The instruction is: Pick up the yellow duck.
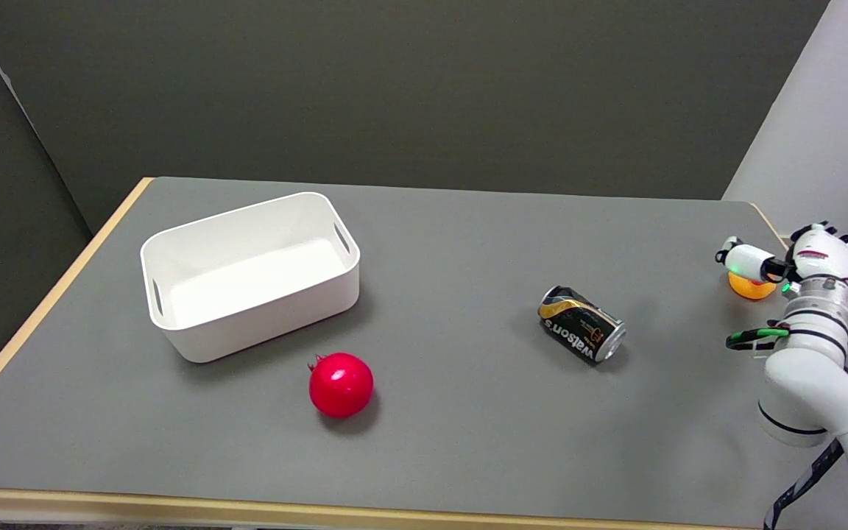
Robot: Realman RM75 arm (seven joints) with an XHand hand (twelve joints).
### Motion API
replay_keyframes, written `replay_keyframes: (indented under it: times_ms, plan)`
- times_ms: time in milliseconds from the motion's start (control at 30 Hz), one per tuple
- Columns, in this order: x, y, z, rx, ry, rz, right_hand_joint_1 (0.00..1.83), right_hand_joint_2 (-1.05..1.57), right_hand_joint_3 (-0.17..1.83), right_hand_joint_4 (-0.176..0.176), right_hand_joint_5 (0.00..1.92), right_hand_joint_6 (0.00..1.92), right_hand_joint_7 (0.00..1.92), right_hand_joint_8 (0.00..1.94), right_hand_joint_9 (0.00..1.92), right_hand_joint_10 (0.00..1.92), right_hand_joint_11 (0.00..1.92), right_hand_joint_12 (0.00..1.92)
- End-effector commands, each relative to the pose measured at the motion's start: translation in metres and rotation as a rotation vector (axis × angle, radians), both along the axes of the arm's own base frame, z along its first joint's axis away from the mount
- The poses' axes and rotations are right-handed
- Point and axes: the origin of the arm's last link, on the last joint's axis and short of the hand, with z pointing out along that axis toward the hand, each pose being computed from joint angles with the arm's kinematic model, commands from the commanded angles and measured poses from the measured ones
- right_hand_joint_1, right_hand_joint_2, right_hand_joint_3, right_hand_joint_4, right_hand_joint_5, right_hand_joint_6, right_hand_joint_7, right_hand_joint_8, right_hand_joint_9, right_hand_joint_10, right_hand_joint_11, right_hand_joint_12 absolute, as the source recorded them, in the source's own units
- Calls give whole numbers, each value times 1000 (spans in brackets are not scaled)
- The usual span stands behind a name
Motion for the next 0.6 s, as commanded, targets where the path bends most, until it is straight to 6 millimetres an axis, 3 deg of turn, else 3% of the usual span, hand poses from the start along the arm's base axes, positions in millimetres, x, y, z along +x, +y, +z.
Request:
replay_keyframes:
  times_ms: [33, 333, 600]
  plan:
    - [-16, -5, 0, 10, -35, -84, 416, 619, 812, -176, 284, 592, 444, 591, 227, 921, -1, 1159]
    - [-23, 2, 17, -35, -37, -105, 466, 631, 797, -172, 312, 634, 472, 604, 268, 978, -1, 1170]
    - [-20, -9, 26, -17, -59, -97, 492, 636, 804, -171, 323, 658, 485, 618, 295, 1008, -1, 1172]
